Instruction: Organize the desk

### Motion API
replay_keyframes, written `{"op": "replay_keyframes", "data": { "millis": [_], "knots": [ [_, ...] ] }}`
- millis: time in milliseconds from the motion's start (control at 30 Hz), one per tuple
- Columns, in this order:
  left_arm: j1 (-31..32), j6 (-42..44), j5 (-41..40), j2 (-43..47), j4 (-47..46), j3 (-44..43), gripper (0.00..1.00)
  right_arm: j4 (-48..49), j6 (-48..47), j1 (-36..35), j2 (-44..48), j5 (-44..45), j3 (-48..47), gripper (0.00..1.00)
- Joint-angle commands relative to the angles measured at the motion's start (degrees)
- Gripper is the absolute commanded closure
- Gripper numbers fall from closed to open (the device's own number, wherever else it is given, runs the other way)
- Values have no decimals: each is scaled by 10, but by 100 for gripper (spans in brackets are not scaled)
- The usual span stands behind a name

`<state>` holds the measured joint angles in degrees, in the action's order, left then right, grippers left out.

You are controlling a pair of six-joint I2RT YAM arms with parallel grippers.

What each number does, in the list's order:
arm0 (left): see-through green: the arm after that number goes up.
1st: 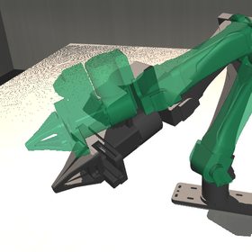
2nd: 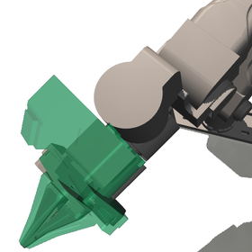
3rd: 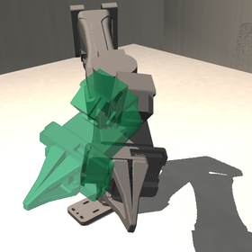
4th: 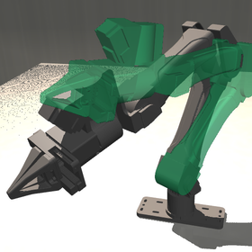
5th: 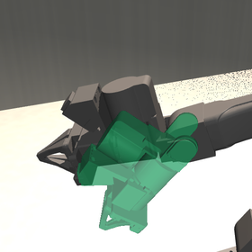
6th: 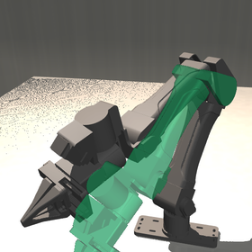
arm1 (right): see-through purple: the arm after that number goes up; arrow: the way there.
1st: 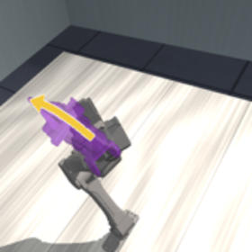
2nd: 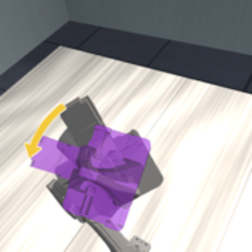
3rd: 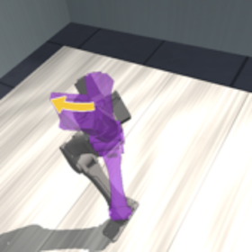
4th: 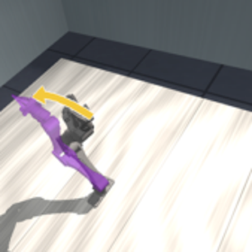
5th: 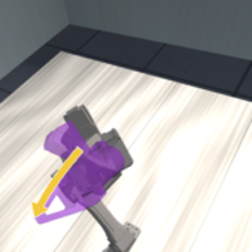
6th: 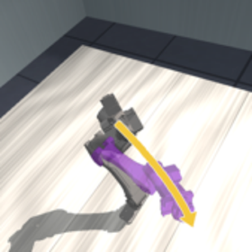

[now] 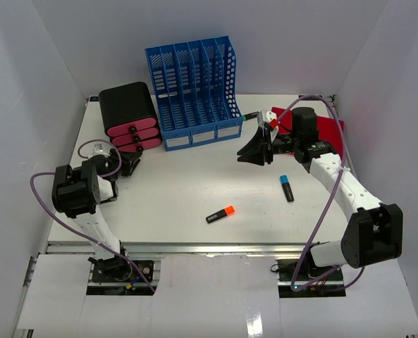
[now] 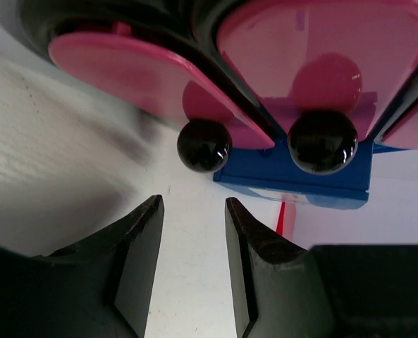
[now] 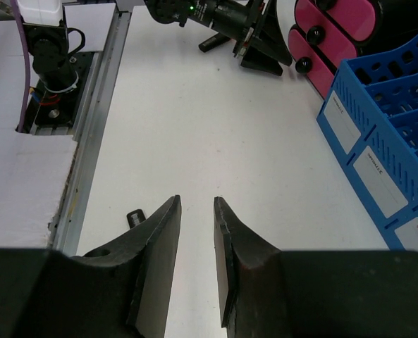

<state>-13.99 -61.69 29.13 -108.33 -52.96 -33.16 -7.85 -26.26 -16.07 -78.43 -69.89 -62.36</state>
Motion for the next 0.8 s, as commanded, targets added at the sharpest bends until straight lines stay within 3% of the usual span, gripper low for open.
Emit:
{"op": "replay_keyframes", "data": {
  "millis": [0, 567, 767],
  "knots": [
    [-4, -16, 8, -21, -52, -28, 49, 27, 12, 7, -2, -17, 7, 68],
    [-5, -73, 2, -88, -79, -77, 42, 24, 0, 7, -24, -20, 15, 69],
    [-4, -91, -12, -100, -72, -80, 45, 23, -2, 7, -26, -20, 16, 68]
  ]
}}
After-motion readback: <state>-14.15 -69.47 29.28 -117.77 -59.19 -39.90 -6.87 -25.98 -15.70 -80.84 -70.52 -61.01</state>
